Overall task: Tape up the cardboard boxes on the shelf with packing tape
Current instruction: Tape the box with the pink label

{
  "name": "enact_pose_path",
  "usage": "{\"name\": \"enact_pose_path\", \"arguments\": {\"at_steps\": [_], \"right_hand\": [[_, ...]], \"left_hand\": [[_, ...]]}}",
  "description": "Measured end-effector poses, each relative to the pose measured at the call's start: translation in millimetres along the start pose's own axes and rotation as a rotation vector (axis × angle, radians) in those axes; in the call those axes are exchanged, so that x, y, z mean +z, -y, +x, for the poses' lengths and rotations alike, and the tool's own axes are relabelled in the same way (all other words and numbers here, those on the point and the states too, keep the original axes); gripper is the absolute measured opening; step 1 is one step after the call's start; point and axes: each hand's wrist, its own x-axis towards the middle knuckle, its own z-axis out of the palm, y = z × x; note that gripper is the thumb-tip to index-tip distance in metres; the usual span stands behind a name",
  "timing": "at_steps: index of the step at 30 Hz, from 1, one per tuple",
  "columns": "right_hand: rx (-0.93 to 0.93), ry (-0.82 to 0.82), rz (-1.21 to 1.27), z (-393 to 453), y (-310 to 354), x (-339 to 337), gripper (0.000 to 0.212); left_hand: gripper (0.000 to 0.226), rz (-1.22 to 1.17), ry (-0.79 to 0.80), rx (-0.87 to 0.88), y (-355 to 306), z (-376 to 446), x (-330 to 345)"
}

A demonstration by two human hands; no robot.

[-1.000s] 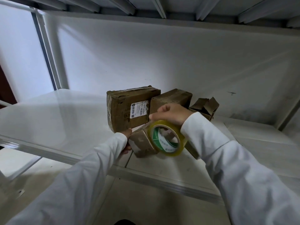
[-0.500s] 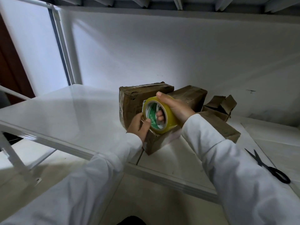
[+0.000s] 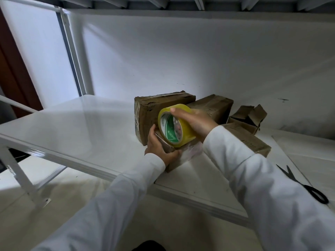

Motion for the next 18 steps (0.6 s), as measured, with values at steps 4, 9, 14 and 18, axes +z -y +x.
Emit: {"name": "enact_pose_path", "arguments": {"at_steps": [4,9,14,18], "right_hand": [[0.127,0.025,-0.293,-1.9,14.4,-15.1,0.065],[0.183,0.045,-0.366,-9.1,11.1,-24.1,0.060],[0.195,0.046,-0.396,-11.7,13.2,-22.7,0.059],[0.192,0.081,-0.471,-17.4,16.6,-20.8,0.057]], "left_hand": [[0.126,0.041,-0.006,-0.028,-2.3,0.8,3.4],[0.124,0.081,0.023,-0.002,-5.8,-0.8,3.9],[0.122,0.108,0.034,0.020,-10.7,-6.3,2.5],[0.113,0.074,0.016,0.029,-11.6,-2.4,1.4]]}}
